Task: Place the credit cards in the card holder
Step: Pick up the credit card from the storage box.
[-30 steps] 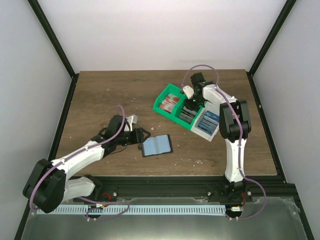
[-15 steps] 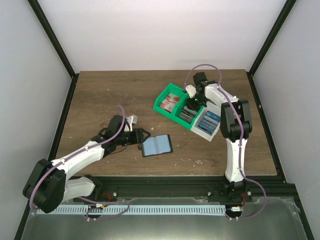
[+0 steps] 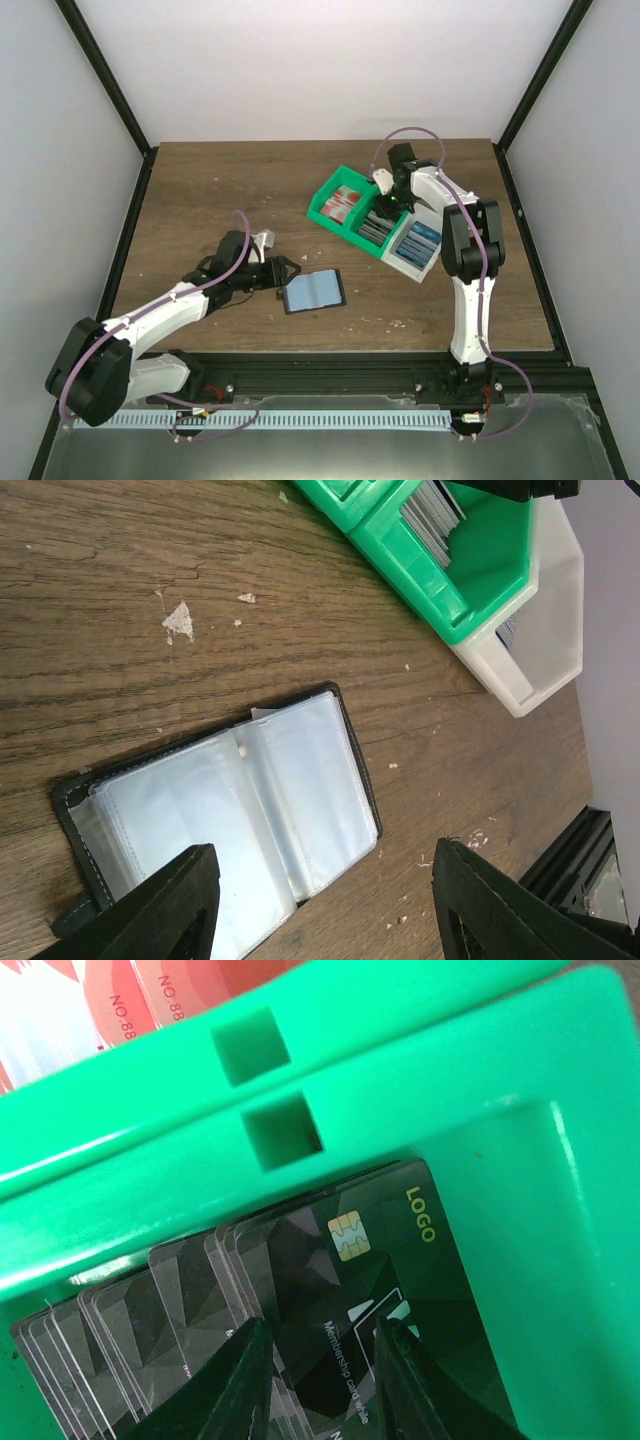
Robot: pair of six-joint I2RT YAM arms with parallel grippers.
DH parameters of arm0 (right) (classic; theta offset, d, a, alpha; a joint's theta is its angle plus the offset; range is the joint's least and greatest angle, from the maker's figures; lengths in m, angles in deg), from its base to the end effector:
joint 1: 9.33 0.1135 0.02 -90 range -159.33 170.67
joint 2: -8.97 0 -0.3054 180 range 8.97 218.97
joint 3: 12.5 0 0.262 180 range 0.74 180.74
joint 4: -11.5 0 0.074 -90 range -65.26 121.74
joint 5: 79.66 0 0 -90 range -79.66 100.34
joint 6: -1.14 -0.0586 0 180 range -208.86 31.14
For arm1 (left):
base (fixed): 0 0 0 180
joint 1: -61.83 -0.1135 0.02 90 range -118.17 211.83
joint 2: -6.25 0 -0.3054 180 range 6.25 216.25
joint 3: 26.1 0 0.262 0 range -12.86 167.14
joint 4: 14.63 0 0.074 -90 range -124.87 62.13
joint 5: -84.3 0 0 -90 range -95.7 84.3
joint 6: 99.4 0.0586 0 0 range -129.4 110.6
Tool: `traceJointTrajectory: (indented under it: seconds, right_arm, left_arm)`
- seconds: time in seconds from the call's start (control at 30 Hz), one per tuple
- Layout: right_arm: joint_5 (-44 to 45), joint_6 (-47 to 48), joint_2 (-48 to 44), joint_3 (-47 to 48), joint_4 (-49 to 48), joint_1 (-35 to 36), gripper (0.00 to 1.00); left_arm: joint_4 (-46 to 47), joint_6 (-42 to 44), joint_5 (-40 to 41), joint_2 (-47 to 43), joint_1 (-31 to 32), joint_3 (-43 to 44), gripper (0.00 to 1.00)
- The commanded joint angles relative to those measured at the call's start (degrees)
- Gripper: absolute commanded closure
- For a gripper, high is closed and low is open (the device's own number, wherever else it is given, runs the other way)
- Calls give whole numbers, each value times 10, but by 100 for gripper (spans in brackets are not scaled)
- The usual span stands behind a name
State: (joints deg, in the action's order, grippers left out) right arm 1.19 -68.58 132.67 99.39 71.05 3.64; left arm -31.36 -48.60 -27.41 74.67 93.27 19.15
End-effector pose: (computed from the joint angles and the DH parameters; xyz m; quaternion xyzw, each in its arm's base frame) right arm 0.4735 0.1186 0.1890 -0.2938 0.9388 0.0683 0.1661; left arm 0.1995 -0.1474 0.2120 0.0194 0.8931 -0.3796 0.2407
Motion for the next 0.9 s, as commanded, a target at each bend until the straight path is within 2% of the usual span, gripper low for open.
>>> traceJointTrajectory:
  seconds: [0.0, 0.3, 0.63, 0.87]
  right_arm:
    - [18, -11, -20, 26, -8, -14, 72]
    - [34, -15, -36, 26, -27, -15, 80]
    - [61, -10, -40, 13, -48, -15, 85]
    - [127, 18, -56, -25, -84, -14, 86]
  left_arm:
    - [9, -3, -2, 0, 1, -9, 39]
    - [12, -4, -1, -1, 1, -11, 39]
    - [14, -5, -1, 1, 1, -15, 39]
    - [17, -7, -1, 2, 1, -15, 39]
